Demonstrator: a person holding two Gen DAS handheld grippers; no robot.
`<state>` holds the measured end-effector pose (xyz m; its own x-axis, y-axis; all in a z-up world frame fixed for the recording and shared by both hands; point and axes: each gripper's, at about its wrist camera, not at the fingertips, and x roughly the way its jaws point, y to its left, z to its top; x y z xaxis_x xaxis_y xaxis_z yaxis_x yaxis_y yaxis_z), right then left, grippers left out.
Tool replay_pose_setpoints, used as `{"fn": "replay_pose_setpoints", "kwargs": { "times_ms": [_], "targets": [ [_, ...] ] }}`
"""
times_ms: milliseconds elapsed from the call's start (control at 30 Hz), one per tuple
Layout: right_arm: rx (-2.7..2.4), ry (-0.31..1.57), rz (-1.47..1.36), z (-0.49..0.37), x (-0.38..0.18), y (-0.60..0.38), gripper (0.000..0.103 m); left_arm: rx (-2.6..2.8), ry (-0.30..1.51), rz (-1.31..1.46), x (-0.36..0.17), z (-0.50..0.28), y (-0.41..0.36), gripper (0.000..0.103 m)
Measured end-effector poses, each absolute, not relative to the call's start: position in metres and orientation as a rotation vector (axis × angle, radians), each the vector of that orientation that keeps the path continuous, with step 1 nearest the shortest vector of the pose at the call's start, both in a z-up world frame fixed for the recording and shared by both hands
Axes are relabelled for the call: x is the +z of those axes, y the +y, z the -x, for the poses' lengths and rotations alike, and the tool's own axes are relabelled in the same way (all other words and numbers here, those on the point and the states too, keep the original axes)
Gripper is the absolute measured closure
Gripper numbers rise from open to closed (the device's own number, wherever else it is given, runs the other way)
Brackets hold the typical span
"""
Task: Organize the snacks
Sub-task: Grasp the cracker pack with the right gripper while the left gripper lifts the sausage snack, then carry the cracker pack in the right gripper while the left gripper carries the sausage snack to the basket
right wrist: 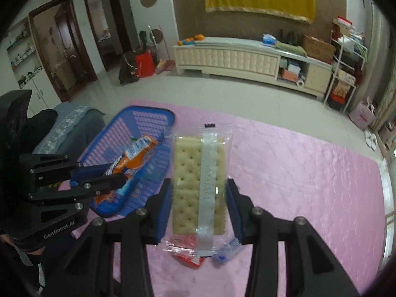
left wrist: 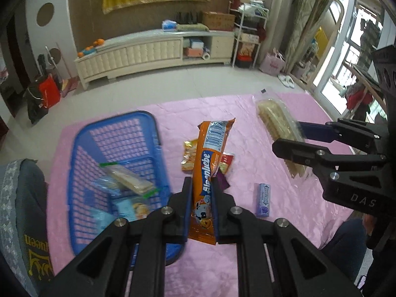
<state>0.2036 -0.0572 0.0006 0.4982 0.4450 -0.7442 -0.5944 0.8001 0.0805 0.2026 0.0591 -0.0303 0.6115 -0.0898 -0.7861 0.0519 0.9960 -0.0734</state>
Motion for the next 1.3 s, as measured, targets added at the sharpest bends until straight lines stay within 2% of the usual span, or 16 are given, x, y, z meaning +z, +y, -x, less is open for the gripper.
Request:
{"fn": "replay_pose_setpoints", "kwargs": {
  "times_ms": [300, 633, 1133, 1200, 1300],
  "targets": [
    [0.703, 0.819, 0.233, -0.195, 0.013, 0.000, 0.056, -0.007, 0.875, 0.067, -0.014, -0.181, 0.124, 0.091],
    [0.741, 0.893, 0.302, -0.208, -0.019, 0.069, 0.056, 0.057, 0.903, 0.139, -0.040, -0.184, 0.186, 0.091],
    [0.676, 0.989, 0.372, -0.235, -0.056, 0.111, 0.056, 0.062, 0.936, 0.165, -0.060, -0.193, 0.204, 0.091],
    [0.647, 0.977, 0.380, -0.235, -0.057, 0.114, 0.054, 0.062, 0.934, 0.175, -0.058, -0.191, 0.206, 0.091],
    [0.604, 0.957, 0.405, -0.235, -0.059, 0.114, 0.043, 0.073, 0.933, 0.178, -0.056, -0.189, 0.209, 0.091]
  ]
}}
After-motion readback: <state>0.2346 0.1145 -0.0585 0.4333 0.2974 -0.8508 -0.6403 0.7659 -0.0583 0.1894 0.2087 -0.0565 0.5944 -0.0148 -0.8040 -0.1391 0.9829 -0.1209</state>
